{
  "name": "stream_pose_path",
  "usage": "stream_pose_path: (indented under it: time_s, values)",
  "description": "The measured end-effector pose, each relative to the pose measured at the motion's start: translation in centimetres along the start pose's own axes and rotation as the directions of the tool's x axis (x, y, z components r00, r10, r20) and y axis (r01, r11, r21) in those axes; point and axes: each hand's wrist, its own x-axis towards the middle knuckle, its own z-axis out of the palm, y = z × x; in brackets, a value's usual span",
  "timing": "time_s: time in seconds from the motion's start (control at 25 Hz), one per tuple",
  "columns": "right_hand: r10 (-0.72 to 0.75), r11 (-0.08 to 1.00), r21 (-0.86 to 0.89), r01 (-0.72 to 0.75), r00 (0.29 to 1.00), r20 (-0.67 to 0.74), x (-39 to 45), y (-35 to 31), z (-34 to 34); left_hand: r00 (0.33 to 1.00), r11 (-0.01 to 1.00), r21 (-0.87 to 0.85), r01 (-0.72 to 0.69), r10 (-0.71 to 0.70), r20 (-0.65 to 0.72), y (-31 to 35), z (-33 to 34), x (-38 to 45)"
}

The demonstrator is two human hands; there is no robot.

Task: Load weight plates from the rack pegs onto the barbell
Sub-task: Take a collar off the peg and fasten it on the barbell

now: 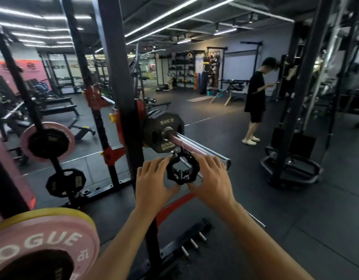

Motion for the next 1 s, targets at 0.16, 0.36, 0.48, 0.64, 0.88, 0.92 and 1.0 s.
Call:
stream_pose_path:
  time_s: [0.16,0.36,0.48,0.64,0.88,0.92,1.0]
  values:
    - [0.094,0.990,-0.100,-0.097,0.995,-0.037,-2.1,1.8,-3.1,0.996,0.993,-0.084,-0.087,0.087,-0.003,3.3,1.5,1.1]
    - [0.149,0.968,-0.191,-0.164,0.985,-0.092,-3.9,4.2,-5.8,0.989,0.976,-0.165,-0.143,0.147,0.009,7.3,3.5,1.5]
    - [0.180,0.964,-0.182,-0.192,0.980,-0.078,-3.9,5.4,-6.1,0.990,0.982,-0.136,-0.134,0.139,0.028,8.2,4.2,1.9]
    - [0.163,0.973,-0.160,-0.165,0.986,-0.027,-3.8,7.5,-5.7,0.992,0.990,-0.079,-0.121,0.123,0.025,8.5,5.8,1.4]
    - [0.057,0.997,-0.049,-0.055,0.997,0.045,-2.0,11.7,-4.6,0.998,0.999,0.034,-0.032,0.034,-0.052,10.4,7.5,1.1]
    - [0.037,0.999,-0.022,-0.035,0.997,0.063,-1.6,12.2,-4.3,0.998,0.998,0.062,-0.008,0.012,-0.063,10.6,7.8,1.0]
    - [-0.001,0.998,0.057,-0.003,0.997,0.076,-1.0,13.2,-3.6,0.998,0.992,0.121,0.027,-0.020,-0.059,10.9,8.2,0.7]
